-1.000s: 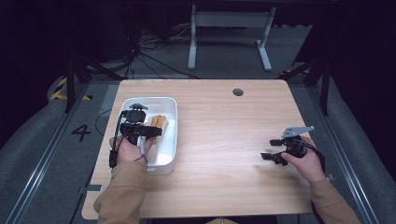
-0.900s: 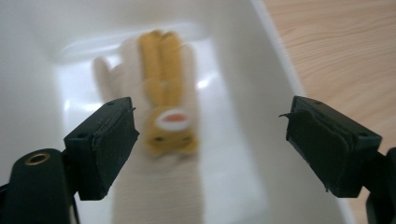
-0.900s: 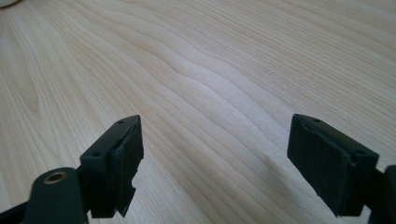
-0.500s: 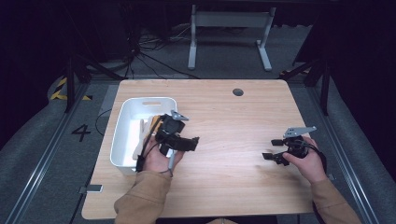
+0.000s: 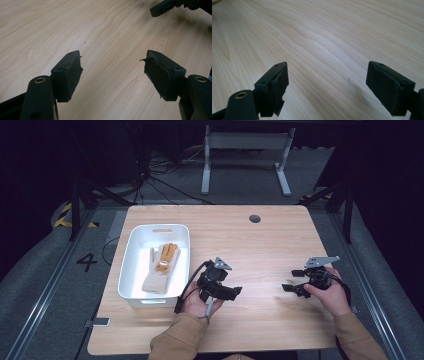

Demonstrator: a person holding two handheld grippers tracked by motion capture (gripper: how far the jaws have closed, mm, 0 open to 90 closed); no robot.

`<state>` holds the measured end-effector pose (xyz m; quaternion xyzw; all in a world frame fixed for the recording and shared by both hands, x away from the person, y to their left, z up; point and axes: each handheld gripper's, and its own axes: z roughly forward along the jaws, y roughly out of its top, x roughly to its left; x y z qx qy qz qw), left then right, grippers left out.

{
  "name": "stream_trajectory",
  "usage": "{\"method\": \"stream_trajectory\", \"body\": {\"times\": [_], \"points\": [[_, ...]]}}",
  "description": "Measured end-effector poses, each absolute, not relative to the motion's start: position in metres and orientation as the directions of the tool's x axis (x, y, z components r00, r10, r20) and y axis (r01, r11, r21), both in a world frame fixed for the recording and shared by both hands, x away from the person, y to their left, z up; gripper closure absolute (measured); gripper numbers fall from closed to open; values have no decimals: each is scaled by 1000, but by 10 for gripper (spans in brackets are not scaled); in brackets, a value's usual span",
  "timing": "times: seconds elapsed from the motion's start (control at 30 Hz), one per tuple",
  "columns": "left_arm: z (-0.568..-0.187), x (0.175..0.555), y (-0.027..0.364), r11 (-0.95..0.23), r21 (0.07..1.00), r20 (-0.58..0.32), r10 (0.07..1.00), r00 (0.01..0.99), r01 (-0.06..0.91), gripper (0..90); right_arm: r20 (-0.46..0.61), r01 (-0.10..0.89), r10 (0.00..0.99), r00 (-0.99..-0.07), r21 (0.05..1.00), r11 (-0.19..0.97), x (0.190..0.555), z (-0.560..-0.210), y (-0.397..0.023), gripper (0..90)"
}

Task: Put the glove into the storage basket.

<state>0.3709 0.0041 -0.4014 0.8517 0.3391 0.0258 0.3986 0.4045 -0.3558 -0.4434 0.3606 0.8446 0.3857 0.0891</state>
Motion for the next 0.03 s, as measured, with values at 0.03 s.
{"method": "stream_trajectory", "body": {"times": [0.03], "points": [[-404, 371, 3, -452, 693, -232, 598, 767, 561, 305, 129, 541, 677, -725, 715, 443, 405, -444, -356, 186]]}}
